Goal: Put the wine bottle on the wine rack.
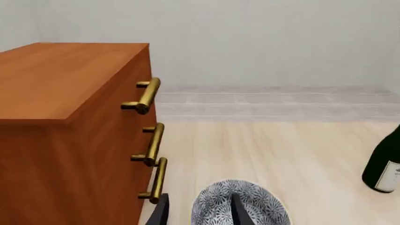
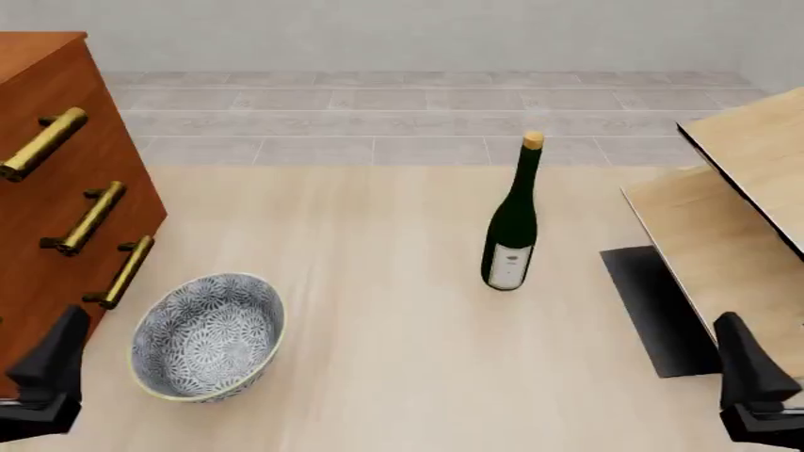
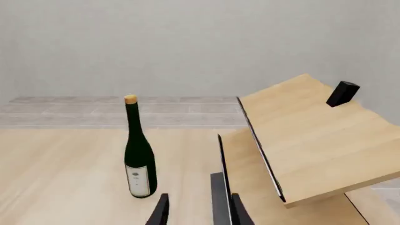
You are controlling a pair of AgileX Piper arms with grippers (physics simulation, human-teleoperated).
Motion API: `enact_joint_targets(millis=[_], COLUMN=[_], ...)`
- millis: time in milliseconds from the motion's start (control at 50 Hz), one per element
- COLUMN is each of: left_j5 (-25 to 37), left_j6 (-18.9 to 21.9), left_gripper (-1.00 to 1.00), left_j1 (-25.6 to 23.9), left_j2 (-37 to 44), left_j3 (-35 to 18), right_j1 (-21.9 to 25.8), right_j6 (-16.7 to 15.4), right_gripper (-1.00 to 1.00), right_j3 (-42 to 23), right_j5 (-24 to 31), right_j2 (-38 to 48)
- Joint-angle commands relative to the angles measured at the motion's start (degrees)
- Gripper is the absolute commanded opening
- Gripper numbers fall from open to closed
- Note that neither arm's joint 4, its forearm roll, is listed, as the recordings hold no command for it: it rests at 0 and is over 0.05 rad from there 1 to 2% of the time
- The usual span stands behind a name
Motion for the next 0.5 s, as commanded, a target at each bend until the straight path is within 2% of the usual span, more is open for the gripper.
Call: enact_joint_targets(millis=[20, 80, 100, 240, 260, 340, 380, 500], left_j5=[-3.3, -3.4, -3.4, -3.8, -3.6, -3.6, -3.9, -4.1], left_j6=[0.3, 0.3, 2.6, 2.4, 2.2, 2.2, 2.6, 3.6], left_gripper=[1.0, 1.0, 1.0, 1.0, 1.0, 1.0, 1.0, 1.0], left_j1=[0.3, 0.4, 0.0, 0.9, 0.9, 1.0, 1.0, 0.4], left_j2=[-2.8, -2.8, -3.1, -3.2, -3.2, -3.2, -3.2, -3.2], left_j3=[3.0, 2.9, 1.9, 0.8, 0.7, 0.8, 0.8, 1.0], right_j1=[-0.1, 0.1, 0.6, 0.9, 1.8, 4.1, 7.4, 10.2], right_j6=[0.1, 0.2, 0.1, -0.4, -0.6, -1.5, -3.0, -4.4], right_gripper=[1.0, 1.0, 1.0, 1.0, 1.0, 1.0, 1.0, 1.0], right_j3=[-0.3, -0.5, -0.7, -1.8, -3.8, -5.1, -6.4, -8.8], right_j5=[-0.4, -0.3, 0.5, 1.6, 2.9, 4.1, 5.7, 5.8], right_j2=[1.0, 0.9, 0.4, 0.1, 0.0, 0.0, 0.2, 2.3])
